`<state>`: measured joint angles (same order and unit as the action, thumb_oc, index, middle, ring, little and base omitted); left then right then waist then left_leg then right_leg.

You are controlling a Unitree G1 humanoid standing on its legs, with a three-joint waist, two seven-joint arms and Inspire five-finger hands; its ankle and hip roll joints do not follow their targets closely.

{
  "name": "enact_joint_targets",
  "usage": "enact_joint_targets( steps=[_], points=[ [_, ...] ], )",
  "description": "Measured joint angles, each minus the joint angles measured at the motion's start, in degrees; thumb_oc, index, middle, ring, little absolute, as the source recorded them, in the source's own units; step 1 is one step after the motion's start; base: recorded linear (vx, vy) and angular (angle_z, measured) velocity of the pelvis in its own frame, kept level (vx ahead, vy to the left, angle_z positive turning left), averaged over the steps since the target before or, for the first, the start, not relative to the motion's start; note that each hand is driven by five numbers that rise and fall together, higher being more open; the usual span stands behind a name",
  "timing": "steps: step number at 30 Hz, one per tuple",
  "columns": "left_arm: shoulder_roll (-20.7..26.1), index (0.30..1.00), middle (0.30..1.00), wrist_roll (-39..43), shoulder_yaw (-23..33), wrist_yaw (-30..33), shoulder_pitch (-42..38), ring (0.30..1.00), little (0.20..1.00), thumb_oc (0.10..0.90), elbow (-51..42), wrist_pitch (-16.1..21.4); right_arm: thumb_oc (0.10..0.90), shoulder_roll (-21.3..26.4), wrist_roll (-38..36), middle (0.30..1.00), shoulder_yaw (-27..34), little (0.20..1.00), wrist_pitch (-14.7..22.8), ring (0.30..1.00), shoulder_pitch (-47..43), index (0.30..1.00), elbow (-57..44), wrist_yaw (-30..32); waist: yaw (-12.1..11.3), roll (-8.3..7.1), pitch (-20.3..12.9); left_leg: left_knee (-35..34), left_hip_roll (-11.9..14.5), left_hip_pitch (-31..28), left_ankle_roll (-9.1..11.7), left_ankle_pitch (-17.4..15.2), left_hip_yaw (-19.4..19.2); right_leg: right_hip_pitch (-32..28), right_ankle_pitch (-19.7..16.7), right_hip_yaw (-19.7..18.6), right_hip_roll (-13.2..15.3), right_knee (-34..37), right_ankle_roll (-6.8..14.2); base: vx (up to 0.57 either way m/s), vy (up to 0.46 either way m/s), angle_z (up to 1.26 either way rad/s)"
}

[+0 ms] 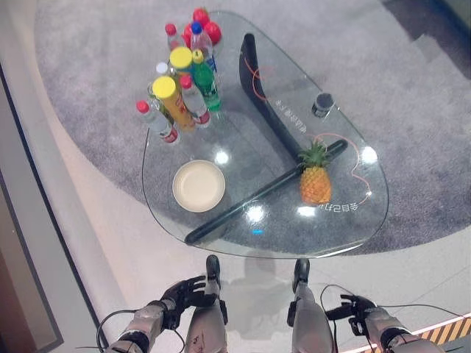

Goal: Pick up the fruit to the plate

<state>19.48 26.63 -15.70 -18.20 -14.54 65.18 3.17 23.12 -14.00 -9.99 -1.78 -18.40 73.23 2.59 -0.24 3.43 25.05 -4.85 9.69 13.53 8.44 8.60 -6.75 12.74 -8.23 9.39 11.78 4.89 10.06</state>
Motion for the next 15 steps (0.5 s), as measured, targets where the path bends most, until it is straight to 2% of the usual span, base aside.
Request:
enact_joint_targets(
  steps=[3, 5, 9, 12, 15],
  points=[
    [0.06, 0.9, 0.9, 5.51, 1.77, 1.3, -2.68, 0.9, 0.9, 0.8, -1.76, 0.53, 0.8, 0.22, -1.98, 0.9, 1.31, 0.9, 3.65, 0.9, -2.72, 0.9, -1.71, 3.43, -0.03, -0.3, 1.18, 1.41, -0.04, 3.19, -0.02, 0.06, 0.52, 2.34, -0.49, 0.15, 0.02, -0.03, -0.14, -0.1, -0.033, 0.05],
    [0.03, 0.9, 0.9, 9.83, 3.54, 3.23, -5.58, 0.9, 0.9, 0.8, -2.62, 1.66, 0.8, 0.27, -2.48, 0.9, 2.16, 0.9, 6.8, 0.9, -5.36, 0.9, -2.89, 6.26, 0.08, -0.6, 3.63, 2.27, -0.09, 4.64, -0.03, 0.08, 1.04, 3.12, -0.97, 0.42, 0.06, -0.03, -0.21, -0.13, -0.027, 0.07],
    [0.14, 0.9, 0.9, 14.44, 5.98, 7.77, -7.24, 0.9, 0.9, 0.8, -3.51, 3.63, 0.8, 0.28, -3.31, 0.9, 2.32, 0.9, 10.57, 0.9, -7.02, 0.9, -4.89, 10.9, 0.09, -1.08, 3.95, 4.81, -0.22, 10.3, -0.2, 0.07, 1.56, 8.88, -0.81, -0.09, 0.35, -2.88, -0.28, -0.1, -0.034, 0.0],
    [0.17, 0.9, 0.9, 15.77, 7.12, 10.46, -8.18, 0.9, 0.9, 0.8, -3.58, 4.95, 0.8, 0.02, -4.02, 0.9, 2.31, 0.9, 11.42, 0.9, -7.08, 0.9, -6.29, 13.25, 0.24, -1.28, 4.15, 6.35, -0.28, 13.06, -0.34, 0.1, 2.24, 12.13, -0.07, -0.3, 0.55, -5.64, -0.39, -0.08, -0.02, 0.03],
    [0.22, 0.9, 0.9, 17.69, 7.49, 13.0, -9.33, 0.9, 0.9, 0.8, -4.32, 6.33, 0.8, -0.01, -4.19, 0.9, 2.31, 0.9, 12.09, 0.9, -7.88, 0.9, -7.37, 15.06, 0.35, -1.52, 4.3, 9.03, -0.49, 16.4, -0.53, -0.03, 2.74, 16.91, 2.38, -0.77, 1.21, -11.56, -0.43, -0.09, -0.018, 0.05]
  ],
)
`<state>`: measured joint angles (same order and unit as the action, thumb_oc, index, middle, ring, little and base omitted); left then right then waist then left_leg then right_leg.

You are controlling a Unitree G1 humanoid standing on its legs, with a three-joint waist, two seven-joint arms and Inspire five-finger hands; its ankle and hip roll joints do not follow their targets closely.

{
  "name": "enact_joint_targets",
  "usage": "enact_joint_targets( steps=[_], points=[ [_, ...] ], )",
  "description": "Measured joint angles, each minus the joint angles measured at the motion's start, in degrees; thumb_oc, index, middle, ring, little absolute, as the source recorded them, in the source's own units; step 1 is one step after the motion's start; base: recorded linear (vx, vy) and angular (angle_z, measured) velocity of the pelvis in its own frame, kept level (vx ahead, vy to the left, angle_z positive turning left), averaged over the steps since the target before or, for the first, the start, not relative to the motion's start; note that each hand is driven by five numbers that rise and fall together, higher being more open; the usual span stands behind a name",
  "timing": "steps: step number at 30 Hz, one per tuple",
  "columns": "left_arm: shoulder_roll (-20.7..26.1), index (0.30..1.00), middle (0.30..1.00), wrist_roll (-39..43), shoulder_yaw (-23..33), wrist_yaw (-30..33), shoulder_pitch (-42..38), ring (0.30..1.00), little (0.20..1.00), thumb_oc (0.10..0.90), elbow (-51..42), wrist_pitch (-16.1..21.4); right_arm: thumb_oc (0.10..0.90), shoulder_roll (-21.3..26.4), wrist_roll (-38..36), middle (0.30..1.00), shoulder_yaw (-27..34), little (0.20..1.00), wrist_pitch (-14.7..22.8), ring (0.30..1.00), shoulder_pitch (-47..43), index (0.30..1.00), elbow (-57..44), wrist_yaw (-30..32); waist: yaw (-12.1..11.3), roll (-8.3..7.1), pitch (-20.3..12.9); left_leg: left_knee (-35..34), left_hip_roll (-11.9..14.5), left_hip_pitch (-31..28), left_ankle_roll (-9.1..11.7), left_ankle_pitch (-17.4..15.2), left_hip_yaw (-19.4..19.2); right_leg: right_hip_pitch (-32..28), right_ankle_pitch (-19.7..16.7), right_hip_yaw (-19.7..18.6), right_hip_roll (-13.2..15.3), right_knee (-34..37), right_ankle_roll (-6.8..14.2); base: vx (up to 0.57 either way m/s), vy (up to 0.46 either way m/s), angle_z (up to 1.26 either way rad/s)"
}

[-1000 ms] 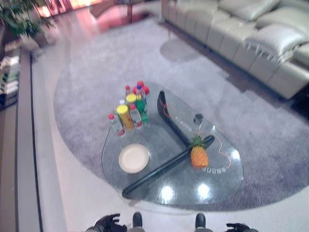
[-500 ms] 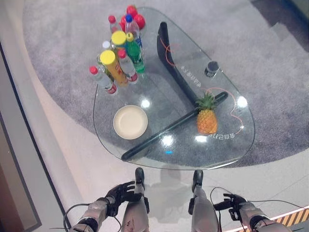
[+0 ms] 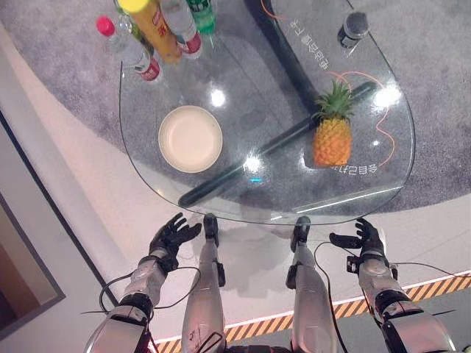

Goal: Pick up the fruit to the plate

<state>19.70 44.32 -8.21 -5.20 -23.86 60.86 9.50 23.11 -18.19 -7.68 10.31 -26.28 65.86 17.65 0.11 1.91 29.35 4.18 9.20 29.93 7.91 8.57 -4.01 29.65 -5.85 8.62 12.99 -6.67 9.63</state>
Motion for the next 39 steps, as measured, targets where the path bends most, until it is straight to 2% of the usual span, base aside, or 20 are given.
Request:
enact_joint_targets(
  steps=[7, 13, 18, 30, 39],
  points=[
    [0.04, 0.9, 0.9, 0.07, 0.03, 3.8, -2.15, 0.9, 0.9, 0.8, -0.23, 1.85, 0.8, 0.14, -1.13, 0.9, -0.01, 0.9, 1.1, 0.9, -3.09, 0.9, 0.06, 0.68, -0.01, -0.52, 0.3, 5.13, -0.74, 7.52, -0.76, -0.56, 0.12, 9.94, 2.28, -2.43, 1.12, -9.18, -0.5, -0.06, -0.006, -0.01],
    [0.06, 0.9, 0.9, 0.12, 0.06, 5.49, -3.15, 0.9, 0.9, 0.8, -0.16, 2.6, 0.8, 0.22, -2.3, 0.9, -0.03, 0.9, 2.05, 0.9, -5.11, 0.9, 0.19, 0.69, 0.03, -1.03, 0.6, 7.25, -0.98, 11.48, -0.51, -0.68, 1.82, 14.11, 2.76, -2.85, 1.1, -12.14, -0.96, -0.03, -0.018, 0.0],
    [0.07, 0.9, 0.9, 0.13, -0.02, 5.94, -3.83, 0.9, 0.9, 0.8, -0.13, 2.63, 0.8, 0.37, -3.59, 0.9, -0.21, 0.9, 2.53, 0.9, -7.41, 0.9, 0.14, 0.67, -0.01, -1.13, 0.67, 7.9, -1.15, 13.51, -0.47, -0.72, 2.83, 15.8, 2.7, -2.86, 1.02, -12.41, -1.03, 0.0, 0.0, 0.0],
    [0.13, 0.9, 0.9, 0.32, -0.12, 5.97, -4.98, 0.9, 0.9, 0.8, -0.11, 2.67, 0.8, 0.54, -5.09, 0.9, -0.25, 0.9, 2.43, 0.9, -8.0, 0.9, 1.03, 1.23, -0.1, -1.13, 0.67, 7.71, -1.26, 14.03, -0.34, -0.84, 3.03, 16.09, 3.27, -2.59, 1.1, -12.37, -0.78, 0.01, -0.004, 0.0],
    [0.99, 0.9, 0.9, 0.41, -0.19, 5.95, -4.84, 0.9, 0.9, 0.8, -0.11, 2.65, 0.8, 5.41, -8.36, 0.9, 2.64, 0.9, 2.96, 0.9, -8.37, 0.9, 1.14, 8.75, -0.55, -1.18, 0.7, 7.72, -1.26, 14.11, -0.33, -0.84, 3.07, 16.04, 3.29, -2.49, 1.07, -12.33, -0.76, 0.01, -0.021, 0.0]
  ],
)
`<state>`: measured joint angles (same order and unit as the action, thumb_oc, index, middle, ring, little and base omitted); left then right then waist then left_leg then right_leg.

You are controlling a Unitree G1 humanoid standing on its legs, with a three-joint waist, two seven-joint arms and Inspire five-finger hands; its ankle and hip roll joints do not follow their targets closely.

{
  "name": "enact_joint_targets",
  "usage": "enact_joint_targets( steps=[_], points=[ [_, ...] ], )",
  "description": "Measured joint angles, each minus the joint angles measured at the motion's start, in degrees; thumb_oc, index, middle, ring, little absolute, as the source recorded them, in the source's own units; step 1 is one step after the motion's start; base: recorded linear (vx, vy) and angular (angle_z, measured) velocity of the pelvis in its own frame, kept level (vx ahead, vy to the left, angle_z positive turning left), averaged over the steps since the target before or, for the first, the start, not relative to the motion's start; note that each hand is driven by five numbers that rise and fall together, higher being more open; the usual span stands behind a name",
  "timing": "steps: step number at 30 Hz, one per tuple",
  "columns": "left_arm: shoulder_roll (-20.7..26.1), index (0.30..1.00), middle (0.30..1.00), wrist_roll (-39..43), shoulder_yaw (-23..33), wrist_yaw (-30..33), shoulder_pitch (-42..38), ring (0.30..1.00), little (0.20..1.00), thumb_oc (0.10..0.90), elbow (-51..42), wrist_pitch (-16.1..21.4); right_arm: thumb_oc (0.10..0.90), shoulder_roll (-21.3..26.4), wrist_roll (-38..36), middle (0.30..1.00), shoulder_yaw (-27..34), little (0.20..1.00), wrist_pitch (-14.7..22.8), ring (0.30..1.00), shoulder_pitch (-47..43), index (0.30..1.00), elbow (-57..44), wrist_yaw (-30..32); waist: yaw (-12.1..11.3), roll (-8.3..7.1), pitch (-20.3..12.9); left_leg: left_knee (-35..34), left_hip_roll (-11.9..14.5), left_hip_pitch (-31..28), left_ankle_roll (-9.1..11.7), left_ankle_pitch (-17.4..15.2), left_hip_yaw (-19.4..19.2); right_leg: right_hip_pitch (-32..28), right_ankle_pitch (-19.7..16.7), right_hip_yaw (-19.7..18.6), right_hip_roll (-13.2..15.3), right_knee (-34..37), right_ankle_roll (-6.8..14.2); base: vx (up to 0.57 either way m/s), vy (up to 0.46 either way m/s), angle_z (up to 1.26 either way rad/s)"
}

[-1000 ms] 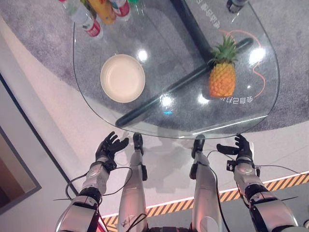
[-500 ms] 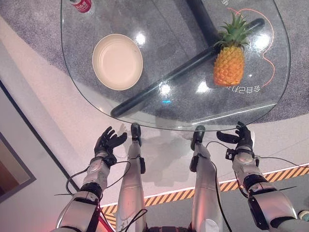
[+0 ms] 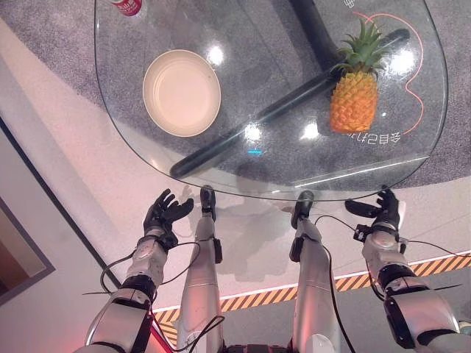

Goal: Pick up the fruit to the plate

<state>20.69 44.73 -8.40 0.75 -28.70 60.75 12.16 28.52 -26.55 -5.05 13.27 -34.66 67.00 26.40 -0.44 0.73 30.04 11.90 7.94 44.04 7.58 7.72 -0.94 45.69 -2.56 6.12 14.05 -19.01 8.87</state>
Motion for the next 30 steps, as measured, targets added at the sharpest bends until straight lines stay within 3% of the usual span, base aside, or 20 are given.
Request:
enact_joint_targets(
  steps=[7, 20, 26, 30],
  points=[
    [0.65, 0.9, 0.9, 0.07, -0.17, -0.02, 0.03, 0.9, 0.9, 0.8, -0.11, 0.0, 0.8, 0.98, -3.15, 0.9, 3.84, 0.9, 0.35, 0.9, -0.96, 0.9, -2.12, 8.61, 0.2, -0.34, 0.19, 0.0, 0.0, 0.02, 0.0, 0.0, 0.0, -0.08, -0.17, 0.06, -0.01, 0.23, -0.01, 0.0, 0.0, 0.0],
    [0.8, 0.9, 0.9, 1.91, -2.33, 0.11, 0.07, 0.9, 0.9, 0.8, -1.54, -0.03, 0.8, 5.01, -4.75, 0.9, 6.31, 0.9, 8.83, 0.9, -5.64, 0.9, -14.91, 26.82, 0.4, -0.38, 0.22, -0.02, -0.11, 0.83, 0.05, -0.06, 0.08, 0.53, -0.35, 0.26, 0.08, 0.42, -0.1, 0.0, 0.0, 0.0],
    [0.93, 0.9, 0.9, 2.85, -2.32, 0.22, 0.06, 0.9, 0.9, 0.8, -2.34, -0.03, 0.8, 5.01, 1.06, 0.9, 6.23, 0.9, 10.77, 0.9, -5.54, 0.9, -23.09, 35.02, 0.46, -0.35, 0.24, -0.14, -0.19, 1.19, 0.23, 0.05, 0.0, 1.01, -0.36, 0.2, 0.17, 0.34, -0.04, 0.0, 0.011, 0.0],
    [0.92, 0.9, 0.9, 2.86, -2.32, 0.21, 0.09, 0.9, 0.9, 0.8, -2.27, 0.0, 0.8, 5.02, 5.19, 0.9, 6.08, 0.9, 11.16, 0.9, -5.45, 0.9, -29.31, 37.16, 0.58, -0.34, 0.24, -0.16, -0.39, 1.19, 0.09, -0.03, -0.12, 1.21, -0.36, -0.08, 0.33, 0.32, 0.0, -0.01, 0.036, -0.01]
  ],
)
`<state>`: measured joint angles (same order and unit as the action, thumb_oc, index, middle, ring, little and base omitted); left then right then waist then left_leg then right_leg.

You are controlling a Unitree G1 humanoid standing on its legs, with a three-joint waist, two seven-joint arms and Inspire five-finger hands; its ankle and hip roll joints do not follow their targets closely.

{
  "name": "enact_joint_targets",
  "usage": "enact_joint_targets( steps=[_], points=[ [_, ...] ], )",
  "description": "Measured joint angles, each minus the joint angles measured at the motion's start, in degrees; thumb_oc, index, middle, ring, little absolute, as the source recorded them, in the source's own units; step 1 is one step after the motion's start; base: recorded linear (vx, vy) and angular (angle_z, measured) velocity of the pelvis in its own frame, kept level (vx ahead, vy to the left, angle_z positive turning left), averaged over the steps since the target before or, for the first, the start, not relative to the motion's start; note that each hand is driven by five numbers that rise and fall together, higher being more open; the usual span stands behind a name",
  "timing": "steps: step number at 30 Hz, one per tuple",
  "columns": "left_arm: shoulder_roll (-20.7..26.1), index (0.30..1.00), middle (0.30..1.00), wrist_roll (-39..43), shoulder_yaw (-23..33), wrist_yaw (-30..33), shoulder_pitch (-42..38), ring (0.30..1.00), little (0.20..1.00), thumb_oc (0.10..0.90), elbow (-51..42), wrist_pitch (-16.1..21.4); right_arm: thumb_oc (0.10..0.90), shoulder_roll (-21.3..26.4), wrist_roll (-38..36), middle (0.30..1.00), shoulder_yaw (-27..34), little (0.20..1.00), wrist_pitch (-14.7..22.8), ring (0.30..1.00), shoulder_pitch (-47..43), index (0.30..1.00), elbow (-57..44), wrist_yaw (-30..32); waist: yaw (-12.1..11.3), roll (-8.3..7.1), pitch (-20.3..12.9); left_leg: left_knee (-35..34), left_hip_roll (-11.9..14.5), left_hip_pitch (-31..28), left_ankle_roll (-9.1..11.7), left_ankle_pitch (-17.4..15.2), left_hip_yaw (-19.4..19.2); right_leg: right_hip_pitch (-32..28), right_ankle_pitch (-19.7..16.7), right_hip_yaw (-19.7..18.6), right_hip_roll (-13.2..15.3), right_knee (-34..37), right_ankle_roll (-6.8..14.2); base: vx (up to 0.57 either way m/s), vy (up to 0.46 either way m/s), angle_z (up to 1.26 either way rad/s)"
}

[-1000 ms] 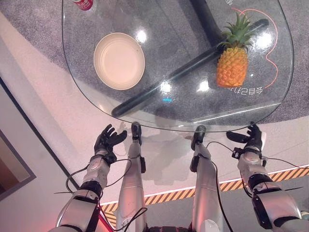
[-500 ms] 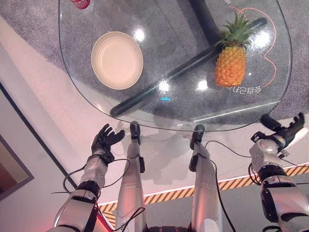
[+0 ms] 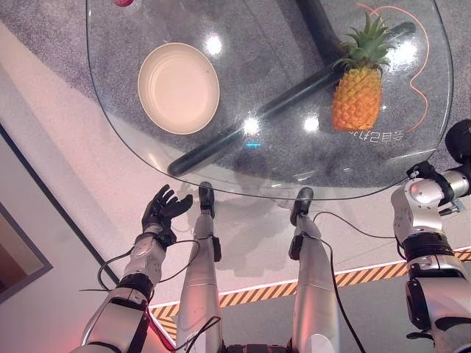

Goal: Pick up the fruit to the plate

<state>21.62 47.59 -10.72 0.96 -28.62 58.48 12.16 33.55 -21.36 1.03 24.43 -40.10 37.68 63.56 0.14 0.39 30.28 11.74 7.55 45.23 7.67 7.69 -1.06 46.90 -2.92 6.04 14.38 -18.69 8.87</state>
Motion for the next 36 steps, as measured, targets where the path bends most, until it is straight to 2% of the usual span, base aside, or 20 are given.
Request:
enact_joint_targets(
  steps=[11, 22, 32, 36],
  points=[
    [-0.43, 0.9, 0.9, 0.01, 0.45, -0.06, 1.56, 0.9, 0.9, 0.8, -1.25, 0.84, 0.8, -0.02, 9.93, 0.9, -2.44, 0.9, -1.16, 0.9, 1.74, 0.9, -12.36, 0.24, 0.05, 0.06, 0.03, -0.73, -0.11, -0.08, 0.11, 0.06, -0.16, 0.4, -0.01, -0.12, 0.1, 0.09, 0.1, 0.0, 0.012, 0.0],
    [-1.13, 0.9, 0.9, -0.03, 0.89, -0.15, 2.7, 0.9, 0.9, 0.8, -1.23, 1.45, 0.8, -1.15, 8.96, 0.9, -8.97, 0.9, -5.21, 0.9, 5.03, 0.9, -19.22, -16.3, 0.03, 0.06, 0.03, -0.68, -0.12, -0.19, 0.1, 0.06, -0.16, 0.36, -0.01, -0.13, 0.14, -0.01, 0.09, 0.0, 0.0, 0.0],
    [-1.34, 0.9, 0.9, -0.04, 0.92, -0.19, 3.34, 0.9, 0.9, 0.8, -1.23, 2.29, 0.8, -2.56, 7.29, 0.9, -9.1, 0.9, -6.12, 0.9, 5.94, 0.9, -19.07, -21.33, 0.03, 0.06, 0.03, -0.68, -0.13, -0.29, 0.1, 0.07, -0.21, 0.34, -0.01, -0.13, 0.16, -0.08, 0.1, 0.0, 0.0, 0.0],
    [-2.37, 0.9, 0.9, -0.07, 1.33, -0.18, 3.35, 0.9, 0.9, 0.8, -1.22, 2.32, 0.8, -2.57, 7.26, 0.9, -9.51, 0.9, -7.68, 0.9, 6.09, 0.9, -19.07, -22.21, 0.07, 0.06, 0.03, -0.69, -0.14, -0.35, 0.1, 0.07, -0.25, 0.33, -0.01, -0.14, 0.18, -0.1, 0.1, 0.0, 0.0, 0.0]
  ],
)
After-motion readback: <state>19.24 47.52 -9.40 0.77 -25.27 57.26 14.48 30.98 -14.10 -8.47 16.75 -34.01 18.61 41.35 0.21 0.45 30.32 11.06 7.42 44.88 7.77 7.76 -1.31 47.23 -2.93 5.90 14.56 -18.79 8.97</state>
